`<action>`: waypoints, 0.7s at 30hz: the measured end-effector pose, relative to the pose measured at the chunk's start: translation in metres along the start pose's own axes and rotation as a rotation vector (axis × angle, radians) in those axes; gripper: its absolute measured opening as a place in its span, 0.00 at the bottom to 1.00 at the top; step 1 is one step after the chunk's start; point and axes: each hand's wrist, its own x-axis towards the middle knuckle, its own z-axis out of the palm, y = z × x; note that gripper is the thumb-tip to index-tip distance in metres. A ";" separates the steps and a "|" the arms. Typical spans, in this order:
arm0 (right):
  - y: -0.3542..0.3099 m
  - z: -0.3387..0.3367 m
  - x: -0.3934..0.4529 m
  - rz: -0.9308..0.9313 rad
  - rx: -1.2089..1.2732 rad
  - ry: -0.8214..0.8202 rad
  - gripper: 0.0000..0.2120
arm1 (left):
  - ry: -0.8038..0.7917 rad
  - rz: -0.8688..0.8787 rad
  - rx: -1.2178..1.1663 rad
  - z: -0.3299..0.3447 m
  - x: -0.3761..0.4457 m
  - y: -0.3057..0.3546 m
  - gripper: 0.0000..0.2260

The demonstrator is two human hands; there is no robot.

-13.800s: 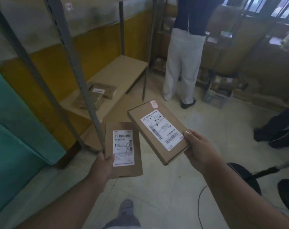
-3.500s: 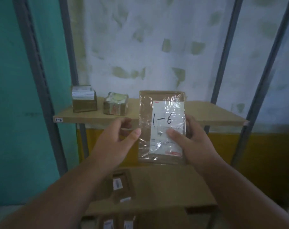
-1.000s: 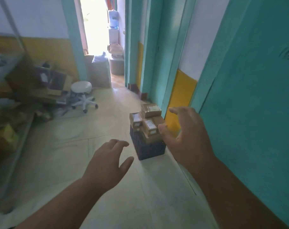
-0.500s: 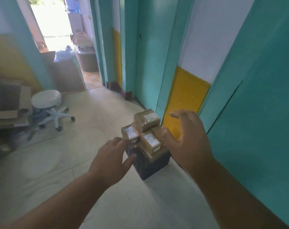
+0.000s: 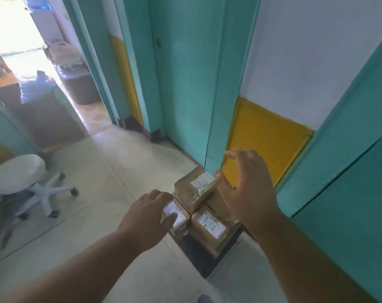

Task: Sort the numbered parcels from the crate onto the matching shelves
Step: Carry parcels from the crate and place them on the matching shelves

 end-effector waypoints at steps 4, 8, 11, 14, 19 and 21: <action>-0.001 0.058 0.050 0.021 -0.045 0.002 0.20 | -0.049 0.041 -0.026 0.002 0.071 -0.044 0.21; 0.003 0.122 0.092 0.149 -0.107 0.013 0.21 | -0.184 0.125 -0.046 0.015 0.160 -0.098 0.20; 0.003 0.163 0.112 0.301 -0.159 0.019 0.22 | -0.275 0.226 -0.045 0.026 0.229 -0.133 0.19; 0.008 0.197 0.124 0.450 -0.201 0.010 0.22 | -0.383 0.266 -0.048 0.041 0.280 -0.152 0.20; 0.031 0.241 0.128 0.609 -0.240 0.001 0.22 | -0.531 0.227 -0.087 0.082 0.338 -0.173 0.18; 0.050 0.266 0.128 0.644 -0.232 0.006 0.22 | -0.574 0.198 -0.106 0.112 0.356 -0.181 0.19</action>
